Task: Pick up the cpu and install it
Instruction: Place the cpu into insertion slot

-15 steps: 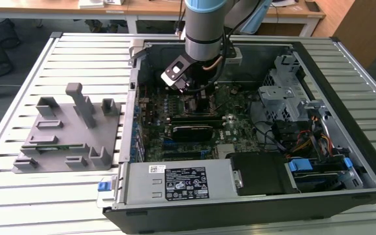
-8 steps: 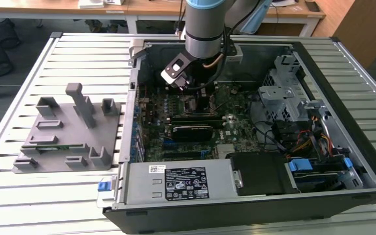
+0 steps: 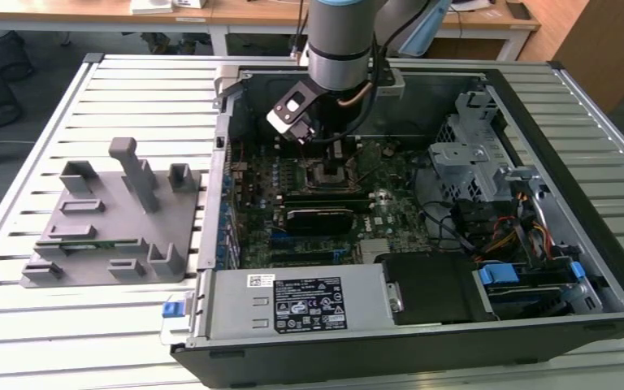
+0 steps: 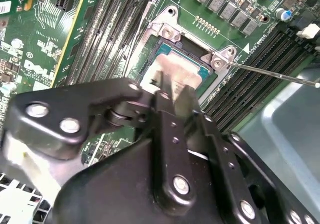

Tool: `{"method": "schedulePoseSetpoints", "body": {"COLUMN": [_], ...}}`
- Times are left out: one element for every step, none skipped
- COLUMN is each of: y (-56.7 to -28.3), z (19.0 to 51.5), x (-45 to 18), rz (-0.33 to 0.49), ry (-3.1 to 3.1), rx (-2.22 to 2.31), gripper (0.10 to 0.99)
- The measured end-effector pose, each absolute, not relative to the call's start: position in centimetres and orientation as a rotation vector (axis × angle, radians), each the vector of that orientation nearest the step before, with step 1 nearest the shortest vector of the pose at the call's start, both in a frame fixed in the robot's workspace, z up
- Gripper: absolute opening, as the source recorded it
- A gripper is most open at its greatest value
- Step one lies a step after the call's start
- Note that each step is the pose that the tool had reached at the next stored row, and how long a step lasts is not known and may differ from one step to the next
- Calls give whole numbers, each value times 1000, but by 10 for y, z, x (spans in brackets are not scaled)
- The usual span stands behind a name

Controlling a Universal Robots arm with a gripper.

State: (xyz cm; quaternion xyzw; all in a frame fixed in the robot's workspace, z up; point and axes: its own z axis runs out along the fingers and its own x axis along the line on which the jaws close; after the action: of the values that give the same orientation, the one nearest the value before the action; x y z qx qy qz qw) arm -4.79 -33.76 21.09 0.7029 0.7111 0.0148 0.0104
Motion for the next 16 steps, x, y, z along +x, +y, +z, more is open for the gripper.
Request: {"method": "schedulePoseSetpoints", "body": {"y": [-338, -338, -338, -338, -338, -338, -338, -338, -338, -338, -338, -338, -338, -338, -338, -338], "z": [212, 212, 213, 213, 214, 214, 215, 215, 215, 216, 216, 216, 216, 217, 217, 217], "x": [-48, -48, -48, -48, -48, -48, -48, -48, -48, -48, -48, -48, -48, -48, -48, -48], "rz": [46, 46, 45, 45, 45, 45, 45, 45, 45, 45, 45, 45, 45, 45, 45, 45], "ry": [2219, 2219, 2219, 2219, 2219, 2219, 2219, 2219, 2219, 2219, 2219, 2219, 2219, 2219, 2219, 2219], "rx": [2194, 2194, 2194, 2194, 2194, 2194, 2195, 2195, 2195, 2195, 2195, 2195, 2195, 2195, 2196, 2196], "gripper": [231, 169, 169, 169, 110, 110, 110, 110, 110, 110, 110, 110, 110, 110, 110, 110]}}
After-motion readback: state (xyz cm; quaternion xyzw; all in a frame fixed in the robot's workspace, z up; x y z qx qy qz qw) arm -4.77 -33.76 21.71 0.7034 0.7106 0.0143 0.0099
